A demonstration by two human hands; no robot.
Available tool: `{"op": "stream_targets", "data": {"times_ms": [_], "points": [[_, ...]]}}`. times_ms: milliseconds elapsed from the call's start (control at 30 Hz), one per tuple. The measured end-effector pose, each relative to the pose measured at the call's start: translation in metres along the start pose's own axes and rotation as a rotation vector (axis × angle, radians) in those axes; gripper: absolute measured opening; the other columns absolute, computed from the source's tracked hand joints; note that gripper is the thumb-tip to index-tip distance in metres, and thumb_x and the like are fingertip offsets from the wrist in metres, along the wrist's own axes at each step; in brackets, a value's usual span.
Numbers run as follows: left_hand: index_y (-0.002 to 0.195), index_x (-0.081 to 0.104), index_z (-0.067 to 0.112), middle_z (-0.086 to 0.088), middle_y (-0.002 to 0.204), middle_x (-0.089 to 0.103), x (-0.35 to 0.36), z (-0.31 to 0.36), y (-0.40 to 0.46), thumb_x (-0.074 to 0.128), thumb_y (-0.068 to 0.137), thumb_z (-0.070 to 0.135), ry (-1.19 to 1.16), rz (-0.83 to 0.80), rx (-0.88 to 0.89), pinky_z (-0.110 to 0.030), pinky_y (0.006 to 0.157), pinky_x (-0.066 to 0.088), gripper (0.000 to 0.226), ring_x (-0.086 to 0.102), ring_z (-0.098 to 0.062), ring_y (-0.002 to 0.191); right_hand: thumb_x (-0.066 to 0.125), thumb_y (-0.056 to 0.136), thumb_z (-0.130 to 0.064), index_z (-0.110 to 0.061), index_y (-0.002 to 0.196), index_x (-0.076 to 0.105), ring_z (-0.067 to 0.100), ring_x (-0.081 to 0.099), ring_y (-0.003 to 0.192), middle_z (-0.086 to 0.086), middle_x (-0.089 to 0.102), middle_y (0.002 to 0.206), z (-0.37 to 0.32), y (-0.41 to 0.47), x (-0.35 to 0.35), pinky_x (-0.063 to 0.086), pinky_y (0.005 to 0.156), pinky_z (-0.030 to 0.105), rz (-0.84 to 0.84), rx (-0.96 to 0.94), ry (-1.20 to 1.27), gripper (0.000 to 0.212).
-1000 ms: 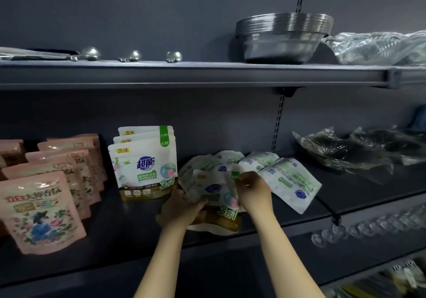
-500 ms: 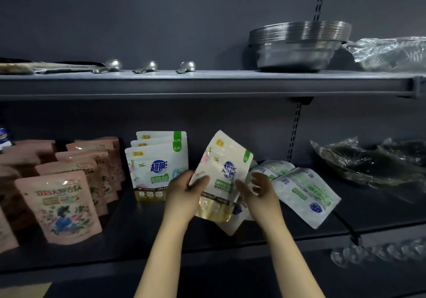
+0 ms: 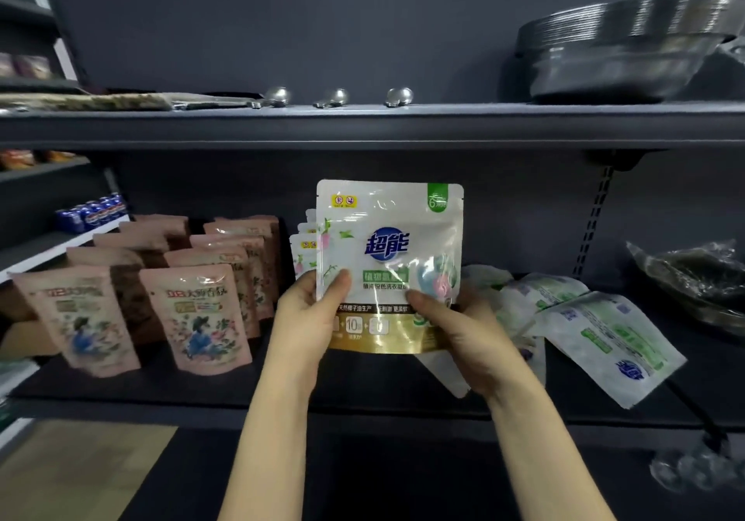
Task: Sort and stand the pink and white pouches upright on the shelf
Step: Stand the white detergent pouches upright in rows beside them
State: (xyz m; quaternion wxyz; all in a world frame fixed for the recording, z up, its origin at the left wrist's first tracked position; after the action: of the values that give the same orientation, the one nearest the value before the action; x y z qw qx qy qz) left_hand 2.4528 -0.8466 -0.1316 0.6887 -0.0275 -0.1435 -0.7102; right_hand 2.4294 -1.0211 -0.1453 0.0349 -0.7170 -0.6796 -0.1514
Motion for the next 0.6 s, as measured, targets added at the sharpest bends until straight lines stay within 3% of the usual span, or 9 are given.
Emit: {"op": "stream_targets", "data": {"times_ms": [133,200,267,333,500,600], "points": [[0.116,0.057,0.026,0.011,0.105,0.068,-0.019,0.006,0.0,0.07,0.08,0.028,0.431,0.016,0.082,-0.019,0.077,0.049,0.038,0.064,-0.006,0.097,0.073,0.079,-0.017,-0.016,0.102,0.068,0.018,0.072,0.092,0.002,0.075,0.099,0.008,0.01,0.014,0.056,0.086,0.037,0.033,-0.055,-0.201,0.023],[0.118,0.053,0.026,0.01,0.108,0.066,-0.029,0.002,0.005,0.072,0.078,0.029,0.502,0.031,0.069,-0.022,0.079,0.049,0.045,0.062,-0.007,0.099,0.072,0.081,-0.025,-0.018,0.1,0.068,0.017,0.07,0.093,0.0,0.075,0.098,0.009,0.017,0.023,0.055,0.088,0.04,0.061,-0.084,-0.356,0.021],[0.121,0.051,0.025,0.009,0.112,0.066,-0.037,-0.003,0.01,0.072,0.078,0.027,0.513,0.055,0.056,-0.027,0.082,0.049,0.048,0.063,-0.01,0.101,0.071,0.08,-0.037,-0.02,0.091,0.063,0.012,0.065,0.09,-0.009,0.069,0.092,0.013,0.026,0.028,0.052,0.084,0.034,0.107,-0.066,-0.568,0.022],[0.124,0.047,0.022,0.01,0.112,0.062,-0.043,-0.006,0.016,0.072,0.078,0.025,0.553,0.114,0.066,-0.027,0.08,0.047,0.052,0.06,-0.011,0.099,0.066,0.082,-0.044,-0.021,0.083,0.05,0.011,0.055,0.085,-0.011,0.057,0.085,0.017,0.032,0.031,0.041,0.075,0.025,0.167,-0.029,-0.827,0.029],[0.122,0.046,0.016,0.002,0.112,0.06,-0.054,-0.029,0.037,0.072,0.078,0.023,0.697,0.199,0.068,-0.024,0.076,0.04,0.052,0.058,-0.017,0.099,0.068,0.082,-0.042,-0.012,0.107,0.056,0.013,0.052,0.083,0.002,0.063,0.099,0.043,0.047,0.033,0.036,0.058,0.021,0.196,-0.004,-0.869,0.041],[0.108,0.048,0.015,-0.002,0.102,0.061,-0.062,-0.052,0.048,0.072,0.077,0.024,0.68,0.2,-0.018,-0.025,0.071,0.042,0.04,0.06,-0.019,0.091,0.07,0.08,-0.036,-0.007,0.12,0.049,0.018,0.057,0.096,0.005,0.06,0.111,0.06,0.054,0.03,0.043,0.071,0.025,0.239,0.019,-0.836,0.053]]}}
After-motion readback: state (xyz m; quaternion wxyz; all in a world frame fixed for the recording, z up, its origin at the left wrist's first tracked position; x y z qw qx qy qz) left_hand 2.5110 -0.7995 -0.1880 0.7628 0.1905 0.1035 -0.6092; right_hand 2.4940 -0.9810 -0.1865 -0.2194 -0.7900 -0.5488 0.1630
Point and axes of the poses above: each hand's wrist, its own y-axis towards the middle knuckle, its own x-axis out of the palm, z = x × y, the point moved 8 cm from there along y, towards the middle knuckle
